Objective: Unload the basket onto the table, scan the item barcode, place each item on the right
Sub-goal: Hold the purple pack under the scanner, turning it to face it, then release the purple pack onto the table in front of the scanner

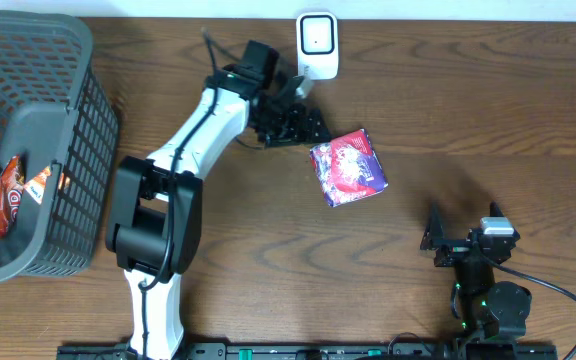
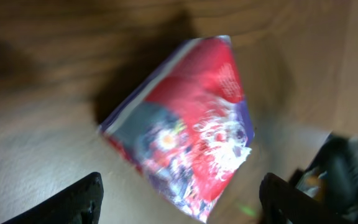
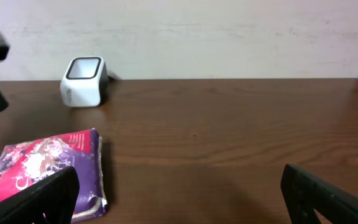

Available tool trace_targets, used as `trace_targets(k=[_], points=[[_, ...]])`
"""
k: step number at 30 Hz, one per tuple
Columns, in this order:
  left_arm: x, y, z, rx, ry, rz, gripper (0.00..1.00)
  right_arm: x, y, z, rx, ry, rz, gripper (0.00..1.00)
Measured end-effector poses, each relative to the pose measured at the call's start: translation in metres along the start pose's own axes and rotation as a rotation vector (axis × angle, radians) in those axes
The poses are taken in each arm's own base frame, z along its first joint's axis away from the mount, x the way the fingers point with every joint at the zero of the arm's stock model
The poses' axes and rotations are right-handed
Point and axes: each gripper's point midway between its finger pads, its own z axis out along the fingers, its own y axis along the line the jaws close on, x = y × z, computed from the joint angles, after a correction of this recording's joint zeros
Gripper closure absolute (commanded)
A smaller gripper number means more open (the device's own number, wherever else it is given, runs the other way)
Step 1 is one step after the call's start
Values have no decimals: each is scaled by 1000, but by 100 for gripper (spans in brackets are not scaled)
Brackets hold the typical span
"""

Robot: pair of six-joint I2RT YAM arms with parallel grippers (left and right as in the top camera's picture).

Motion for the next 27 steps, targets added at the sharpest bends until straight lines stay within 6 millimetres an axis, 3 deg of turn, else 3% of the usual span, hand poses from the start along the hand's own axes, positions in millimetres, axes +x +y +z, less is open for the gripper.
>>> trace_targets(k=[6,14,18,19,20,27], points=[[27,21,-2,-125,77,-313,19,0,0,0,0,0,0,1],[55,10,47,-238,89,-382,20,0,0,0,0,0,0,1],[46,5,62,-218,30,-361,34,0,0,0,0,0,0,1],[43,4,65,-214,15,-346,48,0,0,0,0,0,0,1],[39,5,66,-219,-3,-327,68,0,0,0,0,0,0,1],[18,17,63,-287,-77,-74,71,0,0,0,0,0,0,1]])
